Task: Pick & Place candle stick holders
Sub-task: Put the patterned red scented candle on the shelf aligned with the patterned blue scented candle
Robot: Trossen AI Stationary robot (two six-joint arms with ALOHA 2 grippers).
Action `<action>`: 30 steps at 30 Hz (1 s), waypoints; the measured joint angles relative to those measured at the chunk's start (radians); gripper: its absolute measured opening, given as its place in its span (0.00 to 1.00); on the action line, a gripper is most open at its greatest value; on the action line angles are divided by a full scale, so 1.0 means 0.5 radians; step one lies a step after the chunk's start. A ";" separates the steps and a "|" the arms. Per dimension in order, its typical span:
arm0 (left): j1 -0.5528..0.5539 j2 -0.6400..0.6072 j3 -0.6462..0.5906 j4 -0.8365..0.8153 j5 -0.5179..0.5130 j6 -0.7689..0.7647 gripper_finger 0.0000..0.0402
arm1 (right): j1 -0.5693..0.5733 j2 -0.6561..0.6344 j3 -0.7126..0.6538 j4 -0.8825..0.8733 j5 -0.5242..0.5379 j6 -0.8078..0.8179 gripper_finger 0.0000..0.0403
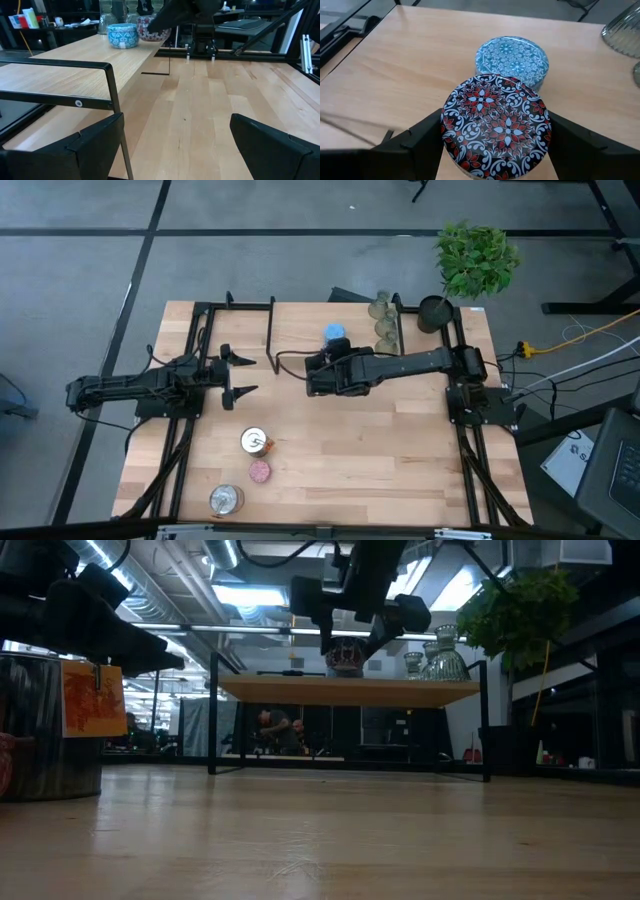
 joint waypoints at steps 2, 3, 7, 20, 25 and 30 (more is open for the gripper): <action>0.000 0.000 0.000 0.000 0.000 0.000 0.90 | -0.005 0.000 0.000 -0.002 0.011 -0.002 0.71; 0.000 0.000 0.000 0.000 0.001 0.000 0.90 | -0.005 0.000 0.000 -0.007 0.012 -0.002 0.71; 0.000 0.000 0.000 0.000 0.000 0.000 0.90 | -0.014 0.000 0.000 -0.052 0.011 0.007 0.72; 0.000 0.000 0.000 0.000 0.000 0.000 0.90 | -0.098 0.018 -0.002 -0.081 0.049 0.050 0.77; 0.000 0.000 0.000 0.000 0.000 0.000 0.90 | -0.143 0.018 -0.002 -0.075 -0.060 0.050 0.77; 0.000 0.000 0.000 0.000 0.001 0.000 0.90 | -0.175 0.018 -0.002 -0.067 -0.114 0.050 0.77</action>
